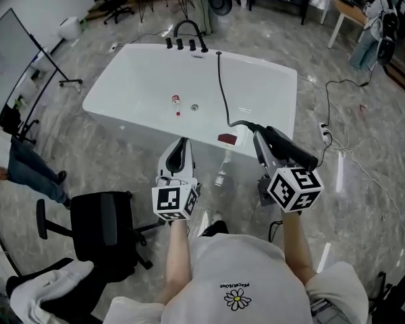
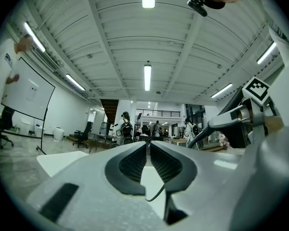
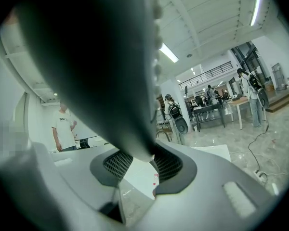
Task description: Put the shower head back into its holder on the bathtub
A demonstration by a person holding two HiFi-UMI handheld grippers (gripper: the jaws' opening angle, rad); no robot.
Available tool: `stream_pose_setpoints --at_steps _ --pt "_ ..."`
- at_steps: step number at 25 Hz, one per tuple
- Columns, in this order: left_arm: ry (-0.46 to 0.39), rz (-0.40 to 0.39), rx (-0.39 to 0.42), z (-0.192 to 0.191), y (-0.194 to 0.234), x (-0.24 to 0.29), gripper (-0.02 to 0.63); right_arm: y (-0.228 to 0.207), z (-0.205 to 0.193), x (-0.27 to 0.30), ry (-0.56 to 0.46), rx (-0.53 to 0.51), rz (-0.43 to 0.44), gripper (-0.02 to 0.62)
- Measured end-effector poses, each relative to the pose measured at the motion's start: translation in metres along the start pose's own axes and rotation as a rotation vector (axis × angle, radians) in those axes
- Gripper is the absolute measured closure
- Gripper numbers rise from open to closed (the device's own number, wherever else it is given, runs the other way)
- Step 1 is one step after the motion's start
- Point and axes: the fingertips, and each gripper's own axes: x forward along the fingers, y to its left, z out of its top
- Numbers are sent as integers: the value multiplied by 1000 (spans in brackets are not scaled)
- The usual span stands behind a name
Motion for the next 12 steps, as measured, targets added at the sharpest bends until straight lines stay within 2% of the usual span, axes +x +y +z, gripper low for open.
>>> stream_pose_setpoints --at_steps 6,12 --pt "11 -33 -5 -1 43 50 568 4 30 66 -39 -60 -8 457" --pt "70 -55 -26 -29 64 95 554 -18 22 120 -3 -30 -20 457"
